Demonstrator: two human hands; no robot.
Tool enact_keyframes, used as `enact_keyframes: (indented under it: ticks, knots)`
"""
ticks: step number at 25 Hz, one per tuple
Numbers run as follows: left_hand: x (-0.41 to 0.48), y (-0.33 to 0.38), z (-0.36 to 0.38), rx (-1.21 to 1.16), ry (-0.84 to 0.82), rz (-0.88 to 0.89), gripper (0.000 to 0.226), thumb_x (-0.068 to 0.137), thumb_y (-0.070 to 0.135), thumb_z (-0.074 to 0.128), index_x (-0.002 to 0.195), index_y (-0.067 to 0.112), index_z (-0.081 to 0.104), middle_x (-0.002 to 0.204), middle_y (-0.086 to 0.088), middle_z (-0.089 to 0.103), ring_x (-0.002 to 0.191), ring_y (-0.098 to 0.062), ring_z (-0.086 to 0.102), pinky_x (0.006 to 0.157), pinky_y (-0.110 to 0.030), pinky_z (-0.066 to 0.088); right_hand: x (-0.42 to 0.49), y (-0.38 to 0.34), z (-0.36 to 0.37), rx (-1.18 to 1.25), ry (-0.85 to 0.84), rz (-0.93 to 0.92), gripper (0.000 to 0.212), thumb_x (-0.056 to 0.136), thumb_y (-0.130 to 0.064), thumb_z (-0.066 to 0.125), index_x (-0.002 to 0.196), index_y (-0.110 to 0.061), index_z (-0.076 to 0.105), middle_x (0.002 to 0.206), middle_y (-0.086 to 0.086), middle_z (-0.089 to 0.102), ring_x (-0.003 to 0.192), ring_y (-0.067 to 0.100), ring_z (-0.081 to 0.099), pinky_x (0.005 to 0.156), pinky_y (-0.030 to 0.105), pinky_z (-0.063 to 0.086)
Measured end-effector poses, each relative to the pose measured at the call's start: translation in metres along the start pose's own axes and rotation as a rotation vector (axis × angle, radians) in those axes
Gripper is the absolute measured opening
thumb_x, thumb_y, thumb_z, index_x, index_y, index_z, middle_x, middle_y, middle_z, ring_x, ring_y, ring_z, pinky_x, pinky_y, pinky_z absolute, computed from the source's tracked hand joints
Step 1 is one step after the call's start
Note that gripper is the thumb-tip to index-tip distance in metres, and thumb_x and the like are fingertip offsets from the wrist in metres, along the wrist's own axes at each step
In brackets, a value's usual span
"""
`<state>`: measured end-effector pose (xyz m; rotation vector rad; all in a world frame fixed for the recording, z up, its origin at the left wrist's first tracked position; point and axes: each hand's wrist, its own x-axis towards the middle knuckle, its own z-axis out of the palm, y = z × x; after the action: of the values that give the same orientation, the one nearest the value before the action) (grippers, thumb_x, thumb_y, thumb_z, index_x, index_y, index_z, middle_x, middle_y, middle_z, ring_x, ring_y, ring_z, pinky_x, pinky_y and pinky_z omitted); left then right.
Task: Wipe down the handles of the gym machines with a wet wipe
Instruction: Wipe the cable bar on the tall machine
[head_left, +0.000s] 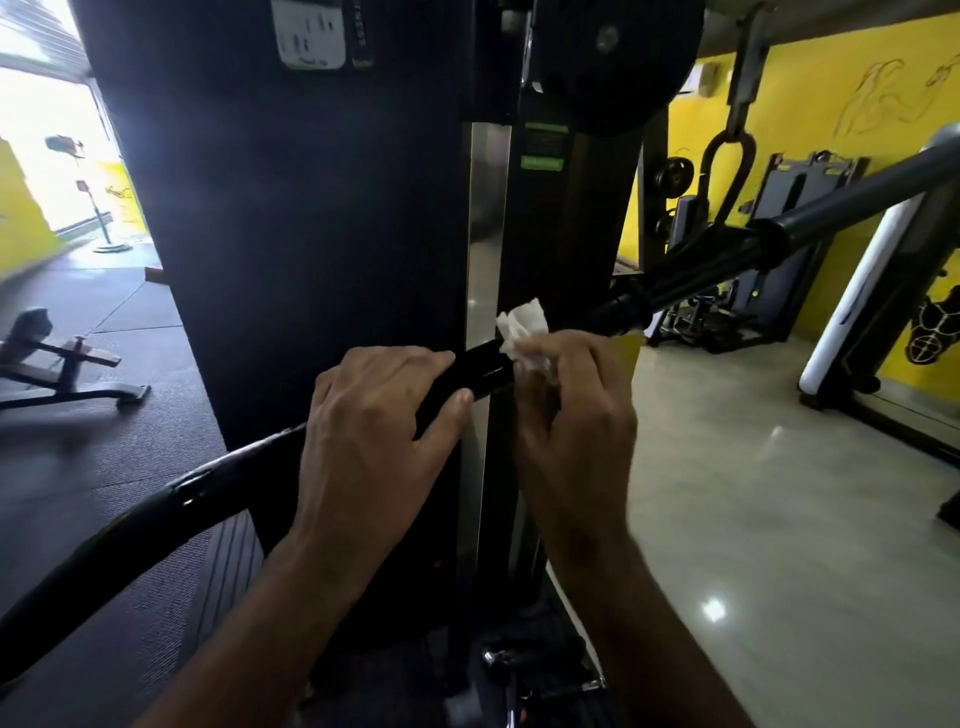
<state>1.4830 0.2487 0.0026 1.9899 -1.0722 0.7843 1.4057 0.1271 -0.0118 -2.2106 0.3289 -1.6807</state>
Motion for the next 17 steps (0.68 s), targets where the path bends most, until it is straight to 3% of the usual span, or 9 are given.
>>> enact_keyframes:
  ticks: [3, 6, 9, 13, 15, 17]
  knots:
    - [-0.004, 0.001, 0.002, 0.019, -0.009, 0.003, 0.033, 0.092, 0.039, 0.063, 0.118, 0.020, 0.067, 0.114, 0.006, 0.067, 0.110, -0.010, 0.053, 0.096, -0.029, 0.034, -0.023, -0.008, 0.012, 0.147, 0.095, 0.154, 0.015, 0.090, -0.007, 0.066, 0.104, -0.010, 0.065, 0.110, 0.004, 0.060, 0.103, 0.014, 0.057, 0.085, 0.031, 0.051]
    - [-0.006, 0.004, 0.004, 0.036, -0.001, 0.011, 0.033, 0.091, 0.036, 0.062, 0.118, 0.019, 0.068, 0.113, 0.007, 0.067, 0.110, -0.007, 0.051, 0.096, -0.027, 0.032, -0.040, -0.032, 0.020, 0.650, 0.120, 0.715, 0.017, 0.091, -0.008, 0.065, 0.102, -0.022, 0.064, 0.103, -0.002, 0.068, 0.101, 0.013, 0.066, 0.088, 0.042, 0.055]
    - [-0.007, 0.008, 0.005, 0.048, 0.025, 0.018, 0.029, 0.091, 0.029, 0.068, 0.118, 0.017, 0.069, 0.113, 0.005, 0.068, 0.110, -0.009, 0.051, 0.096, -0.026, 0.032, -0.023, -0.029, 0.021, 1.114, 0.149, 1.153, 0.014, 0.097, -0.011, 0.059, 0.108, -0.017, 0.064, 0.102, 0.006, 0.074, 0.099, 0.019, 0.071, 0.093, 0.043, 0.056]
    - [-0.011, 0.010, 0.002, 0.091, 0.064, 0.055, 0.028, 0.092, 0.027, 0.068, 0.117, 0.015, 0.069, 0.111, 0.004, 0.069, 0.109, -0.010, 0.052, 0.096, -0.025, 0.032, -0.004, -0.022, 0.017, 1.407, 0.095, 1.240, 0.029, 0.097, 0.001, 0.048, 0.120, -0.011, 0.061, 0.112, 0.012, 0.072, 0.097, 0.020, 0.072, 0.080, 0.028, 0.057]
    - [-0.009, 0.011, -0.001, 0.122, 0.087, 0.071, 0.030, 0.091, 0.030, 0.065, 0.116, 0.015, 0.069, 0.112, 0.004, 0.068, 0.109, -0.013, 0.054, 0.097, -0.029, 0.034, 0.008, -0.019, 0.014, 1.508, 0.171, 1.260, 0.035, 0.095, 0.006, 0.046, 0.125, -0.006, 0.059, 0.116, 0.015, 0.070, 0.091, 0.017, 0.072, 0.074, 0.025, 0.057]
    - [-0.006, 0.012, -0.002, 0.147, 0.093, 0.087, 0.032, 0.091, 0.033, 0.063, 0.118, 0.016, 0.069, 0.114, 0.004, 0.068, 0.110, -0.015, 0.056, 0.097, -0.033, 0.036, 0.014, -0.015, 0.014, 1.550, 0.253, 1.269, 0.034, 0.095, 0.005, 0.047, 0.124, -0.007, 0.060, 0.118, 0.015, 0.069, 0.092, 0.017, 0.071, 0.080, 0.028, 0.057]
